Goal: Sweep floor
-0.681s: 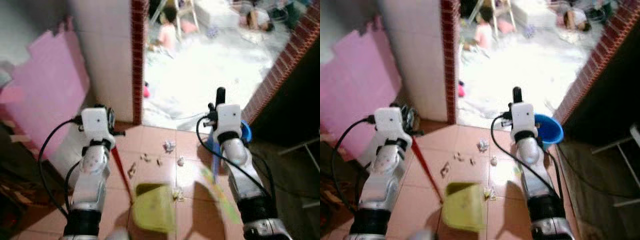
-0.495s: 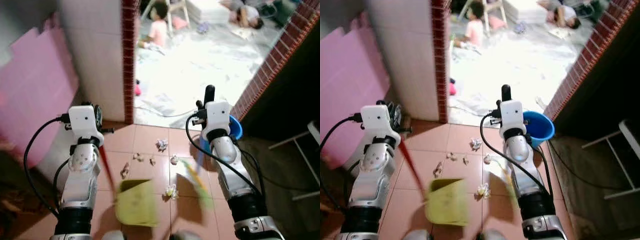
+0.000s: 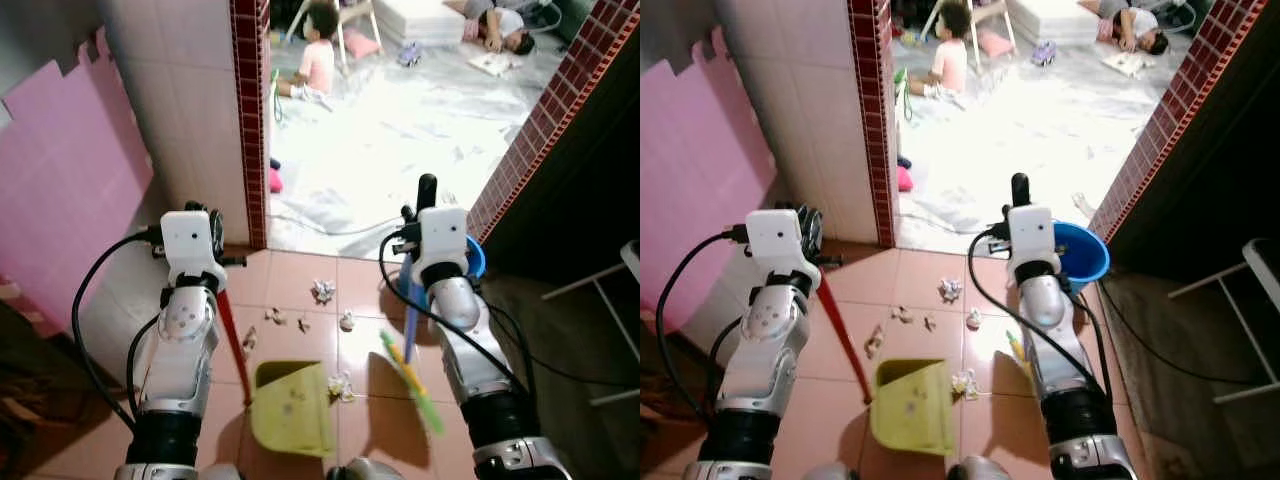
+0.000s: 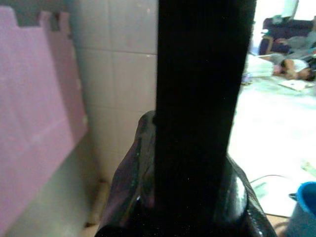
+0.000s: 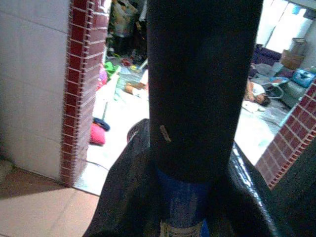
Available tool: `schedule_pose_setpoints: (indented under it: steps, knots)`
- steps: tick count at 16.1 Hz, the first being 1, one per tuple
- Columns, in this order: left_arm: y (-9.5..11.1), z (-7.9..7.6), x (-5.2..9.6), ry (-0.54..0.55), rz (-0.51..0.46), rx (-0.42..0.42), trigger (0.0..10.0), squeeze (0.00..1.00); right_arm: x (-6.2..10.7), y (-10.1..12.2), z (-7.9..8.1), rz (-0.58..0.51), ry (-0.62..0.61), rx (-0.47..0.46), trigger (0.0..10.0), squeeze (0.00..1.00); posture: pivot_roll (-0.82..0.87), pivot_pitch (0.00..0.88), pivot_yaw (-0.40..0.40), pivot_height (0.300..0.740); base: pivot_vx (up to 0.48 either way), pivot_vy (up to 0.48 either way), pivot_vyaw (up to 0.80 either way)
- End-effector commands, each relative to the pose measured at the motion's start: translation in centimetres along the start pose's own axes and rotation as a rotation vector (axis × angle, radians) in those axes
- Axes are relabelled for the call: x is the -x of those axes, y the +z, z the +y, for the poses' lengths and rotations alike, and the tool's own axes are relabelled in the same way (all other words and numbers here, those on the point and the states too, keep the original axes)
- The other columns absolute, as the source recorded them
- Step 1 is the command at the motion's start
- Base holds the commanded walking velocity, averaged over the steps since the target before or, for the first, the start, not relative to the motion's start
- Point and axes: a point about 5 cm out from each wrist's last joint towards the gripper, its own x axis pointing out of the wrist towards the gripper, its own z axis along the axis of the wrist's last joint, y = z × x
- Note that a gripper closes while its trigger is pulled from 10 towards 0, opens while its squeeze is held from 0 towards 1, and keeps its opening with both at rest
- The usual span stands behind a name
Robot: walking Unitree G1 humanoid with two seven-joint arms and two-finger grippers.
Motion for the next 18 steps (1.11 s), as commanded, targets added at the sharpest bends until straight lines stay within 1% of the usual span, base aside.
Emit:
schedule_pose_setpoints:
  steps: [1,3,5,6,7,8,9,11,13,15,16,17,18]
  knots:
    - [1.2,-0.5,-0.5,-0.007,-0.066,-0.022,10.0,0.0,0.0,1.2,-0.1,-0.059,-0.006,-0.003,10.0,0.0,-0.02,0.02,-0.051,0.74,0.0,0.0,0.0]
    - [1.0,-0.9,-0.8,-0.014,-0.073,-0.045,10.0,0.0,0.3,1.0,-0.1,-0.051,-0.011,-0.006,10.0,0.0,-0.03,0.036,-0.047,0.74,0.0,0.0,0.0]
    - [0.7,-1.5,-1.3,-0.033,-0.067,-0.043,10.0,0.0,0.7,0.7,-0.3,-0.034,-0.022,-0.001,10.0,0.0,-0.05,0.055,-0.042,0.74,0.0,0.0,0.0]
    - [0.6,-1.6,-1.3,-0.035,-0.066,-0.042,10.0,0.0,0.8,0.7,-0.3,-0.032,-0.023,-0.002,10.0,0.0,-0.05,0.055,-0.042,0.74,0.0,0.0,0.0]
    - [0.3,-2.2,-1.7,-0.049,-0.055,-0.041,10.0,0.0,0.9,0.9,-0.5,-0.033,-0.024,0.0,10.0,0.0,-0.06,0.065,-0.038,0.74,0.0,0.0,0.0]
    - [0.0,-2.9,-2.0,-0.067,-0.048,-0.037,10.0,0.0,1.4,1.2,-0.5,-0.04,-0.023,0.004,10.0,0.0,-0.09,0.081,-0.03,0.74,0.0,0.0,0.0]
    - [-0.2,-3.5,-2.2,-0.077,-0.049,-0.034,10.0,0.0,1.9,1.4,-0.7,-0.043,-0.03,0.015,10.0,0.0,-0.11,0.095,-0.024,0.74,0.0,0.0,0.0]
    - [-0.3,-4.1,-2.5,-0.086,-0.057,-0.044,10.0,0.0,2.4,1.3,-1.6,-0.034,-0.062,0.025,10.0,0.0,-0.12,0.109,-0.021,0.74,0.0,0.0,0.0]
    - [-0.3,-4.4,-2.7,-0.092,-0.071,-0.046,10.0,0.0,2.6,1.2,-2.0,-0.022,-0.078,0.004,10.0,0.0,-0.14,0.123,-0.026,0.74,0.0,0.0,0.0]
    - [-0.2,-4.7,-2.9,-0.08,-0.122,-0.051,10.0,0.0,2.5,1.4,-1.9,-0.017,-0.084,-0.015,10.0,0.0,-0.14,0.128,-0.033,0.74,0.0,0.0,0.0]
    - [-0.6,-4.8,-3.1,-0.024,-0.11,-0.067,10.0,0.0,2.4,1.6,-1.7,-0.017,-0.077,-0.026,10.0,0.0,-0.15,0.128,-0.04,0.74,0.0,0.0,0.0]
    - [-0.7,-4.8,-3.1,-0.014,-0.108,-0.066,10.0,0.0,2.4,1.7,-1.7,-0.017,-0.073,-0.026,10.0,0.0,-0.15,0.128,-0.04,0.74,0.0,0.0,0.0]
    - [-0.8,-5.2,-3.0,-0.029,-0.124,-0.036,10.0,0.0,2.4,1.8,-1.6,-0.018,-0.068,-0.042,10.0,0.0,-0.16,0.125,-0.043,0.74,0.0,0.0,0.0]
